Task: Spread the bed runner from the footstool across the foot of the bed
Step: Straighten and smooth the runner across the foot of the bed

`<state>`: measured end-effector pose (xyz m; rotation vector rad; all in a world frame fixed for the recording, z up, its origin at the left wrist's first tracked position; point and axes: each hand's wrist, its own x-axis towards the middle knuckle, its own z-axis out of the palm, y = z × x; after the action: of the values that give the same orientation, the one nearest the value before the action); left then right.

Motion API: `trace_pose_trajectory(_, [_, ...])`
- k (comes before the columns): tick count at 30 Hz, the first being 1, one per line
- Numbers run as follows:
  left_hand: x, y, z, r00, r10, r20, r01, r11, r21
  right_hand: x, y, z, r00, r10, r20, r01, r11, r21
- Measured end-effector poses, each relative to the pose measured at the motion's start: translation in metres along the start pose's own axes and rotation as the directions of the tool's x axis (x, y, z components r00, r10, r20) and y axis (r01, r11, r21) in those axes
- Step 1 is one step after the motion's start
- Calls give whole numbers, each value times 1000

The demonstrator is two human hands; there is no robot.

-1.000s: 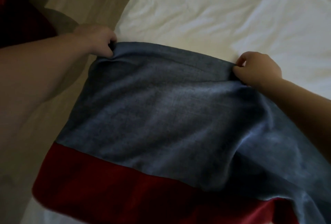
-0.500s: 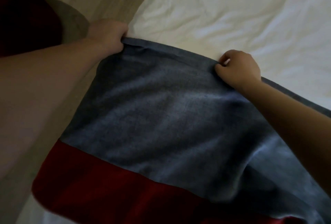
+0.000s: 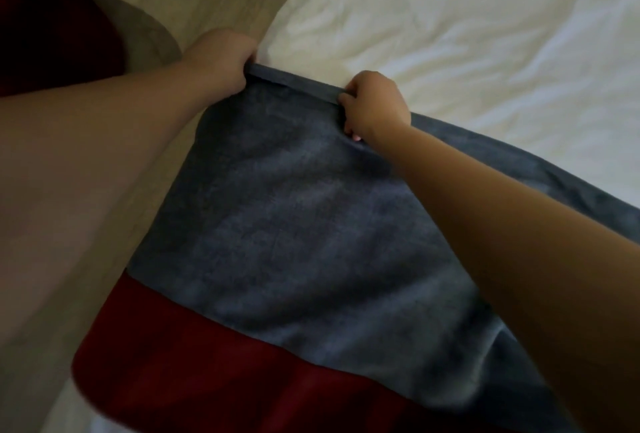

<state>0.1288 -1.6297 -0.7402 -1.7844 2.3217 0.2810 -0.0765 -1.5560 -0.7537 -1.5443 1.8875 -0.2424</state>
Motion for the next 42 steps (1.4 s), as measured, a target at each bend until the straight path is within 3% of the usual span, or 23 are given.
trace_pose_trajectory(3, [2,18,-4,960,-110,-259,103,994,-39,-2,2,-1,974,-38,-225,47,998,34])
trace_pose_trajectory(5, [8,34,-5,930,-208,-302,176,976,-131,1,8,-2,944,-18,-329,54,993,101])
trace_pose_trajectory(7, [10,44,-2,955,-223,-198,188,966,-179,3,14,-4,957,48,-285,-3,988,156])
trace_pose_trajectory(10, [6,45,11,994,-97,-47,91,989,-120,4,17,-8,981,36,-190,-19,996,93])
trace_pose_trajectory(13, [-1,39,17,998,-54,-32,52,997,-58,0,20,-15,987,24,-159,-26,1000,-10])
trace_pose_trajectory(16, [-11,42,15,998,-50,-43,50,999,-12,-13,30,-22,967,13,-255,-48,990,-132])
trace_pose_trajectory(19, [-25,53,10,997,15,-74,-13,1000,28,-34,46,-31,929,-199,-312,54,907,-417])
trace_pose_trajectory(21, [-36,65,5,992,82,-96,-78,996,49,-49,55,-38,929,-245,-277,86,871,-483])
trace_pose_trajectory(27, [-87,92,-13,955,205,-215,-204,979,29,-101,61,-54,941,-160,-298,30,917,-398])
trace_pose_trajectory(34, [-185,108,9,971,149,-189,-148,989,20,-192,70,-23,962,-145,-230,48,923,-382])
trace_pose_trajectory(42, [-291,148,56,966,220,-139,-218,976,28,-304,137,8,982,-129,-139,73,932,-354])
